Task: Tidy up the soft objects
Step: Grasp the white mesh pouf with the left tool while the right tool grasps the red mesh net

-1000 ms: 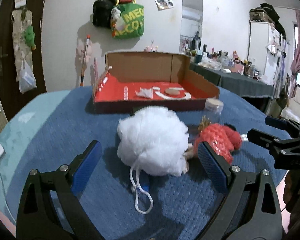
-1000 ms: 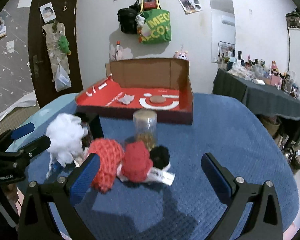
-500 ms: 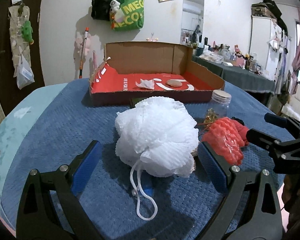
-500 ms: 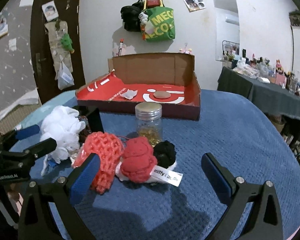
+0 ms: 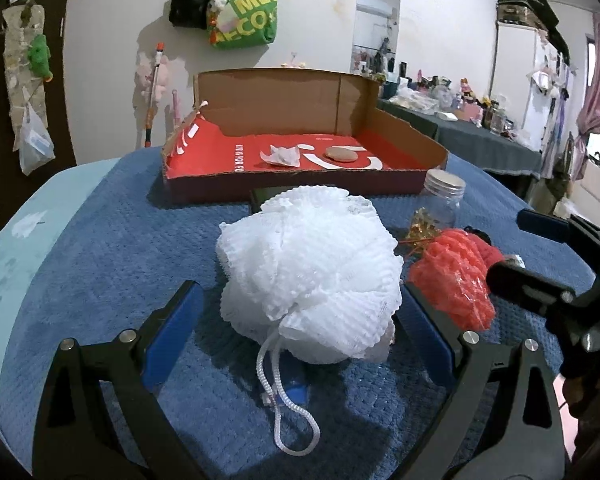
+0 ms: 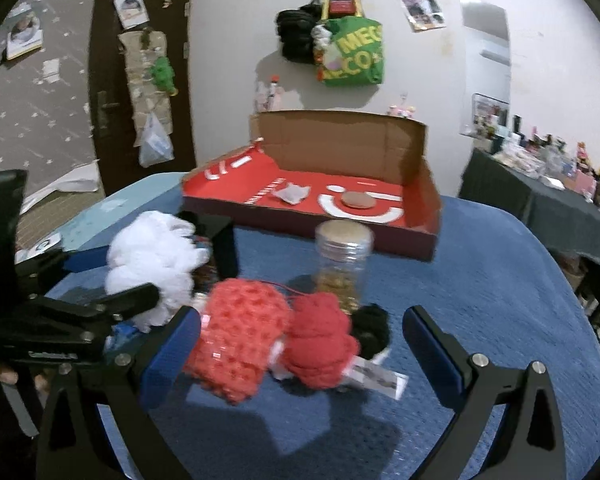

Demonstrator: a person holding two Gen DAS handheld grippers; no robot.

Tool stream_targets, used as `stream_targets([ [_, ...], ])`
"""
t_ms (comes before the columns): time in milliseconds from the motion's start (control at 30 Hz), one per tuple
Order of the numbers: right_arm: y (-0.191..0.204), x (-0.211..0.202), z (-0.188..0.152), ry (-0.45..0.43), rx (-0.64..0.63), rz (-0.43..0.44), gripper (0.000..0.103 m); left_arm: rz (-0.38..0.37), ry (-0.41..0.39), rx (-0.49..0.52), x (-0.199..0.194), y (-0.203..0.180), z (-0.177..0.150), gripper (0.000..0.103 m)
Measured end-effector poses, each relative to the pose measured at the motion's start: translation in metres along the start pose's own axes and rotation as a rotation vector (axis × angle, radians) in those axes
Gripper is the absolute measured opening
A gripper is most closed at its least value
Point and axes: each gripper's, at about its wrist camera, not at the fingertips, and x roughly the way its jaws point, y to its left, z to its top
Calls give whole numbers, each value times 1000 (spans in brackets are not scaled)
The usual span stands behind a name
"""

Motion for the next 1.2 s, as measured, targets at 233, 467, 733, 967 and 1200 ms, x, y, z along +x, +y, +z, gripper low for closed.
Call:
stream_targets([
  [233, 22, 15, -2, 30, -73, 39, 94, -44, 25, 21, 11, -1, 1, 76],
  [467, 34, 29, -9, 85, -103, 102, 49, -95, 37, 39, 14, -5, -3, 57],
  [733, 23, 9, -3, 36, -47, 152, 37, -120, 25, 46, -1, -8, -4, 50],
  [967, 24, -1, -1, 16, -54, 156, 36, -128, 12, 44, -8, -9, -5, 49],
  [1200, 19, -9, 4, -10, -45, 163, 36, -142, -13, 48, -19, -12, -1, 47],
])
